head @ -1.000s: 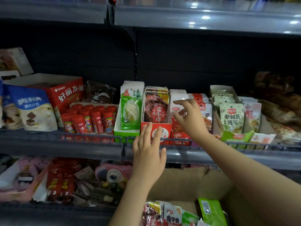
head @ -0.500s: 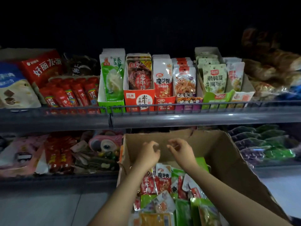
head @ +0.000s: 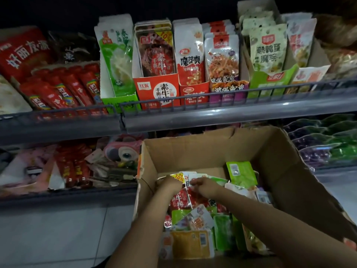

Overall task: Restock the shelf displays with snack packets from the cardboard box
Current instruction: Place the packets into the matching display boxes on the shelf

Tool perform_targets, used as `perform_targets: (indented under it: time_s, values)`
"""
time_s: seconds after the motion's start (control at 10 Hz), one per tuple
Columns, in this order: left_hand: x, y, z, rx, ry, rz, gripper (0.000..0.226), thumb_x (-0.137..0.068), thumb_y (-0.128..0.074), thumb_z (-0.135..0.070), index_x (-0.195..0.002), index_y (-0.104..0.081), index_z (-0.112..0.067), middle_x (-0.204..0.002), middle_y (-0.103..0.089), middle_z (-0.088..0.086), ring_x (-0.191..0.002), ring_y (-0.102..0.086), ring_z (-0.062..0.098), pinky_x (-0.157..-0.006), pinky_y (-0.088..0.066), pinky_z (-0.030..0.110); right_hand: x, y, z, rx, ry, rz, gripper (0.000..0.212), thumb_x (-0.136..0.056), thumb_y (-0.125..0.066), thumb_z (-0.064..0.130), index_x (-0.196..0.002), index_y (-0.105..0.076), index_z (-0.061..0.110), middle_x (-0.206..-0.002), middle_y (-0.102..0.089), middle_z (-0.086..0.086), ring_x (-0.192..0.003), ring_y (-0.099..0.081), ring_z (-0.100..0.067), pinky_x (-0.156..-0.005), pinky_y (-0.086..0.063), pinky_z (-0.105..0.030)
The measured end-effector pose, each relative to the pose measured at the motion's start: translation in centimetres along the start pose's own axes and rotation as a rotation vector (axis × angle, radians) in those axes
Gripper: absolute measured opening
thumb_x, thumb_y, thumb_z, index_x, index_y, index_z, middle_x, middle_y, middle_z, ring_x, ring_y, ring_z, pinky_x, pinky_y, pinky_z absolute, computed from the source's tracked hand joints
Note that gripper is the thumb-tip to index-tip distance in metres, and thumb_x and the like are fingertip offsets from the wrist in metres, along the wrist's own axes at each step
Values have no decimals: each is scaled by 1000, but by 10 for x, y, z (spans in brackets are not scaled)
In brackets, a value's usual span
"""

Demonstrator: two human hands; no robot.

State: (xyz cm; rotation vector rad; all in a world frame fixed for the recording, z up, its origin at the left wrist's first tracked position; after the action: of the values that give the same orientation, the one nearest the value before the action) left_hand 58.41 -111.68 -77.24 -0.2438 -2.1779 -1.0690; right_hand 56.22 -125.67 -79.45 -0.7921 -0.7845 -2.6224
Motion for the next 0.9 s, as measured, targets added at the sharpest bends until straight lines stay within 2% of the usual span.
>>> perform_targets:
  time_s: [0.1,0.2,0.3,0.4,0.5,0.6,0.7,0.8,0.9]
  values:
    - [-6,-2,2,147,-16,35,32,-95,-48,-11,-125,-57,-3,-103,-63,6,-90,-53,21,-79,-46,28,-3,-6,1,-78,-44,-21,26,-91,-60,18,-115,-65,8,-114,-65,-9,-94,-59,-17,-81,-47,-23]
    - [-2,-3,1,236,47,49,21,-93,-50,-6,-112,-58,-5,-105,-60,12,-91,-56,26,-84,-53,38,-7,-9,-3,-225,-81,-50,13,-87,-66,17,-76,-64,11,-86,-65,-8,-73,-55,-15,-67,-45,-26]
    - [-6,0,-2,288,52,-33,28,-89,-49,-3,-116,-54,-3,-114,-59,17,-91,-59,29,-81,-54,39,-9,-5,-4,-267,-123,-140,35,-87,-66,20,-61,-43,18,-66,-51,-1,-61,-46,-12,-56,-37,-23]
    - [-9,7,-7,331,33,-117,29,-83,-54,-10,-109,-61,0,-111,-65,22,-98,-65,35,-79,-55,40,-6,7,1,-349,-103,-208,30,-88,-64,16,-65,-46,16,-70,-57,-4,-62,-52,-15,-58,-43,-22]
    - [5,20,-17,419,10,-140,25,-85,-61,-20,-100,-67,-1,-101,-69,18,-93,-66,33,-76,-53,35,7,25,11,-449,-42,-196,27,-91,-60,12,-66,-51,17,-64,-58,0,-54,-52,-11,-49,-42,-16]
    - [25,35,-27,602,-3,-139,25,-92,-57,-29,-95,-64,-6,-85,-64,6,-77,-59,23,-70,-47,30,22,43,28,-512,59,-178,15,-92,-59,13,-78,-63,15,-73,-66,-3,-68,-56,-17,-65,-43,-25]
    - [44,48,-34,854,6,-45,20,-94,-57,-29,-86,-57,-11,-82,-58,2,-73,-54,15,-58,-47,26,40,58,46,-558,148,-166,8,-93,-57,12,-93,-64,8,-75,-65,-5,-64,-57,-15,-57,-44,-21]
    - [64,62,-40,1003,-1,59,22,-90,-61,-34,-95,-55,-13,-94,-61,6,-79,-59,17,-47,-50,22,58,67,64,-580,210,-142,9,-94,-55,13,-94,-63,8,-74,-65,-3,-55,-59,-8,-50,-46,-17]
    - [82,76,-45,1052,-72,63,22,-89,-61,-36,-96,-56,-15,-99,-64,8,-86,-62,19,-50,-51,22,74,74,80,-547,248,-130,12,-94,-56,20,-90,-63,10,-77,-67,-4,-63,-61,-13,-59,-50,-23]
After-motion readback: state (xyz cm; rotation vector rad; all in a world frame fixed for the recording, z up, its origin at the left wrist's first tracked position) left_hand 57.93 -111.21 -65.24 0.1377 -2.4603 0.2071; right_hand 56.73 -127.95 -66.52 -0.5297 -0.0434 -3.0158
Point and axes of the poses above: each hand's wrist, its own x-axis away from the middle knuckle, its own y-axis out of the back of the hand, z = x × y, the point moved 2 cm from there along -x, towards the middle knuckle
